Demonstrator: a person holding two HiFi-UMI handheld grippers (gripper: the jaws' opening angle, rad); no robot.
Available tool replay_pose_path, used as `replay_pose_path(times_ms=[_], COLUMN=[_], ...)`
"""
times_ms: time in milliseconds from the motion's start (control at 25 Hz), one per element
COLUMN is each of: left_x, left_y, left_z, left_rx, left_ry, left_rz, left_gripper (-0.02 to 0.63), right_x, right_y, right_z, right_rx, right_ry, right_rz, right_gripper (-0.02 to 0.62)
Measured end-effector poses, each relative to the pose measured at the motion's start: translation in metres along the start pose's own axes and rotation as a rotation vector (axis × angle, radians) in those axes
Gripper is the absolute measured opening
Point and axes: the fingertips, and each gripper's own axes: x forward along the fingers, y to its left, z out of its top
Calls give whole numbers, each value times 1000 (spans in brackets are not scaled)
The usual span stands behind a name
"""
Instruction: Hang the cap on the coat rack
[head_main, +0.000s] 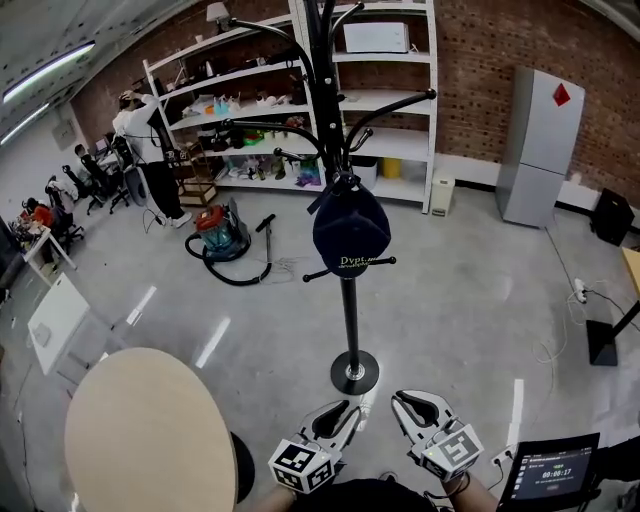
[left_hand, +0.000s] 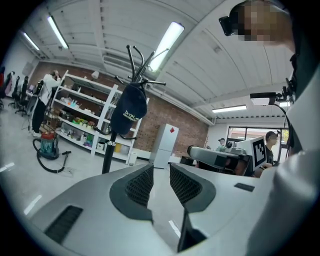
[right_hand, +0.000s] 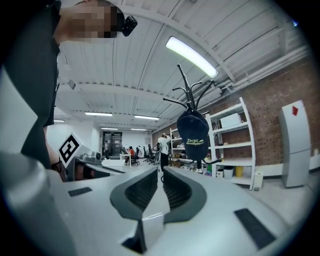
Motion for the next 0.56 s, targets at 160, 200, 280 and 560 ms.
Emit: replay_pose_path(times_ms=[160,200,280,560], left_x=[-8,-8,-8,-10], left_y=[11,13,17,29], left_z=[8,9,12,14], left_rx=[9,12,17,13], left_ry=[-11,-13,-15,-13], left_rz=[-20,-27,-41,-64], left_gripper=[107,107,107,107], right_x=[12,15,19,29], right_y=[12,13,14,16], right_z=[12,14,12,1], right_rx=[-9,-12,-21,-12], right_ry=[-7,-8,-8,11], right_rz=[-20,-25,-32,-62], right_gripper=[37,37,37,37])
